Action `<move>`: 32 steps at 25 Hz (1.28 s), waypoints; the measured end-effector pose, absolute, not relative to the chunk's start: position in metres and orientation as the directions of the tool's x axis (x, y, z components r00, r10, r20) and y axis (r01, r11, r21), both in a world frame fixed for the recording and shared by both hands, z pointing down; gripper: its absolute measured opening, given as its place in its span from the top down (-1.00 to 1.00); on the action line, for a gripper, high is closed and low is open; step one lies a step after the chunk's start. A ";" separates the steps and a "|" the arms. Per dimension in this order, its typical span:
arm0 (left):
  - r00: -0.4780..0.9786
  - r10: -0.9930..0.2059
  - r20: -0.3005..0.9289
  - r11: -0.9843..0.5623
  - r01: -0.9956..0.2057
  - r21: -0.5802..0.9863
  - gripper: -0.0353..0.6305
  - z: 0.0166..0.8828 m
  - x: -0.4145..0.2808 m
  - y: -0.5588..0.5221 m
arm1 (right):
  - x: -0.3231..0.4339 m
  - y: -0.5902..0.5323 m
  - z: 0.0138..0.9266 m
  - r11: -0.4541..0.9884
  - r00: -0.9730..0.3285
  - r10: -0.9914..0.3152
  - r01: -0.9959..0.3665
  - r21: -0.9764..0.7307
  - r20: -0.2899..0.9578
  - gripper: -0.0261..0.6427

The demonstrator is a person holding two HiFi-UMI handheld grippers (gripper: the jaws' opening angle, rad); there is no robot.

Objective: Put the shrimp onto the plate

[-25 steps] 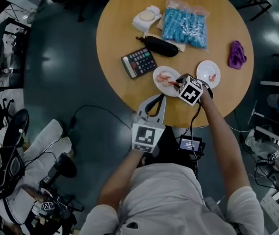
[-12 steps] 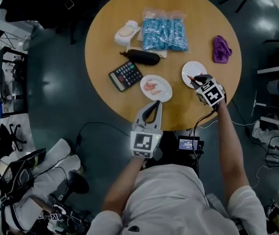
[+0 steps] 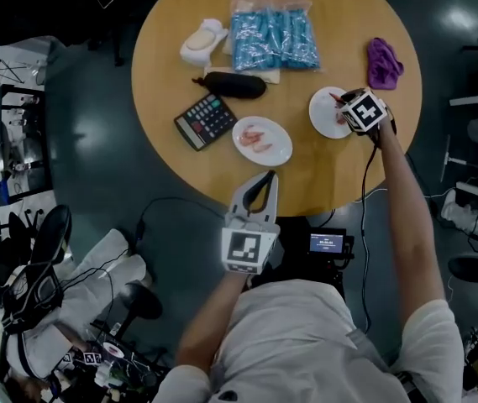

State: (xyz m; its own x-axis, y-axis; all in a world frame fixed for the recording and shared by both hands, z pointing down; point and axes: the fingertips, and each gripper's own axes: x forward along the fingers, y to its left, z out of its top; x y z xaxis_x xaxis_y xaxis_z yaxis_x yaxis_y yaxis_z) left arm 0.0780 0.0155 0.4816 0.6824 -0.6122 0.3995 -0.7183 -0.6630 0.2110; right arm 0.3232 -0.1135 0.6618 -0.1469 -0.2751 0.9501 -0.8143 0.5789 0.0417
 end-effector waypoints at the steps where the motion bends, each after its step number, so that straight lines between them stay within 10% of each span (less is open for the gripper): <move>1: 0.680 -0.614 0.400 -0.661 -0.720 0.210 0.87 0.482 0.079 0.016 | 0.324 -0.113 0.666 0.592 -0.142 -0.259 -0.805 0.041 0.955 0.71; 19: 0.674 -0.634 0.379 -0.656 -0.729 0.197 0.87 0.471 0.074 0.022 | 0.320 -0.103 0.618 0.566 -0.215 -0.379 -0.824 0.041 0.900 0.55; 32: 0.646 -0.677 0.353 -0.620 -0.759 0.199 0.87 0.463 0.031 0.020 | 0.110 -0.010 0.585 0.811 -0.480 -0.338 -0.584 -0.007 0.810 0.87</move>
State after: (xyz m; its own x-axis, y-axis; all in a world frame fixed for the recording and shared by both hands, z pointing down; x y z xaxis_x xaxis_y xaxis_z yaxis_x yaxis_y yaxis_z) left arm 0.0313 0.0196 0.4629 0.6461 -0.6769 0.3528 -0.7586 -0.6204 0.1991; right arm 0.1096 -0.0104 0.5851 -0.4798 -0.3381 0.8097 -0.5844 0.8115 -0.0075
